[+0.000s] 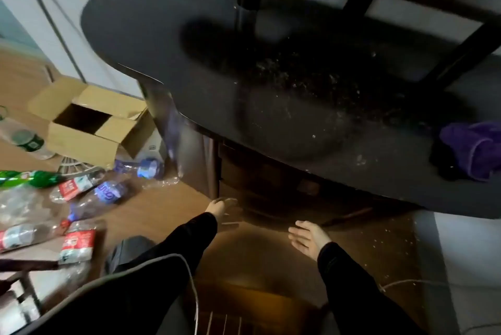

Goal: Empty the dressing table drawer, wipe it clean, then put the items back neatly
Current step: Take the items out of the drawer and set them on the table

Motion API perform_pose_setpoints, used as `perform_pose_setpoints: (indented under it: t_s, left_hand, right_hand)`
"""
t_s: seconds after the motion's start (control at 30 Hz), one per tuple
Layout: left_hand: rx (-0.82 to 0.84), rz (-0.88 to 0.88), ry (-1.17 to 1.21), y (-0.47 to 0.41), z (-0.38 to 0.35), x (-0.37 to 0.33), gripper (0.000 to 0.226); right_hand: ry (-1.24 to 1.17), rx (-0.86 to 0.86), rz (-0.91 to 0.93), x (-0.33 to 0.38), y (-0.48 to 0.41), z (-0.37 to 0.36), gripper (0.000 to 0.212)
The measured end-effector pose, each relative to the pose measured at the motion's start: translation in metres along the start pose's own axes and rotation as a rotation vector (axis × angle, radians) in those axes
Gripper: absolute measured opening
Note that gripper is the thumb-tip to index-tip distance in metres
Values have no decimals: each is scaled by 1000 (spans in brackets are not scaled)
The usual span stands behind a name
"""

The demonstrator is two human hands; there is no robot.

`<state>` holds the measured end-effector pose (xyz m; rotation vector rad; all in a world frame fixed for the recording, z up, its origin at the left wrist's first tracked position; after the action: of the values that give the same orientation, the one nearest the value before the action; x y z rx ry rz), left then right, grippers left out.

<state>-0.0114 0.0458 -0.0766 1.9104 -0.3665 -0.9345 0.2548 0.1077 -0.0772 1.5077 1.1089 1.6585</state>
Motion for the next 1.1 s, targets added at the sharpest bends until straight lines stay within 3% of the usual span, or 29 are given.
perform_pose_setpoints:
  t_s: [0.23,0.4,0.5,0.63,0.8,1.1]
  left_hand:
    - [164,-115,225,-98,-24,20,32]
    - [380,-65,528,-101,-41,24,50]
    - [364,-23,676,-91,-46,23,60]
    - [251,-35,637,-82,-42,29,30]
    - [129,-23,460,-71,-19,52,48]
    - [65,36,282,-13,37,121,45]
  right_hand:
    - [-395,65,125,4,-74,-2,29]
    - [-615,98,165,11,-73,-9,36]
    - [-743,104,173,11,-65,-17,38]
    - [-674,67,194,3,-62,-21,26]
    - [-573,58,136,-31,-55,-14,29]
    - [-441,98,3,-127,-21,5,25]
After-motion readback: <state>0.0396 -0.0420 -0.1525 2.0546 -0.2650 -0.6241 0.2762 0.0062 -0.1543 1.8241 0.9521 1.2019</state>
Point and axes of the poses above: each hand's wrist, its own y-axis away from the middle knuckle, its own z-axis out of the back of the hand, x = y × z, the point moved 9 cm from there along -y, towards the middle knuckle, and after that the axes turned 7 degrees about y, right-handed, at the moved point
